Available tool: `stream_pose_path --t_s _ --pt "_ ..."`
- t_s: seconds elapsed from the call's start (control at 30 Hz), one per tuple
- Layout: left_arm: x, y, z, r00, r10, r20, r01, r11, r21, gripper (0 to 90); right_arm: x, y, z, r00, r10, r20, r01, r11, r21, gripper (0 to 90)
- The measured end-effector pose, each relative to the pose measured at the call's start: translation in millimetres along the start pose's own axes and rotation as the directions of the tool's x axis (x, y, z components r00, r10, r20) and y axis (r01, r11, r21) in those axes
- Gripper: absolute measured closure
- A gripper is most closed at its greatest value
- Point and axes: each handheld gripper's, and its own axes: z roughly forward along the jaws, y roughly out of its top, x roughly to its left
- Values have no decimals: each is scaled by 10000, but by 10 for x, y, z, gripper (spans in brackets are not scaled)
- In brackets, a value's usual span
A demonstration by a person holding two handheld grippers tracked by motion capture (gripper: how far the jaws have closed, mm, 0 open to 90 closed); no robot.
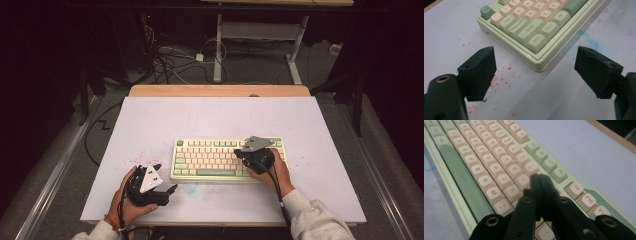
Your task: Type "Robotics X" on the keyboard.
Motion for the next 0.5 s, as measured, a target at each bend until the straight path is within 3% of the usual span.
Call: stream_pose_path --t_s 0.5 --pt "-24 -5 9 9998 105 146 -108 9996 249 164 32 35 167 10000 -68 9 68 9993 371 900"
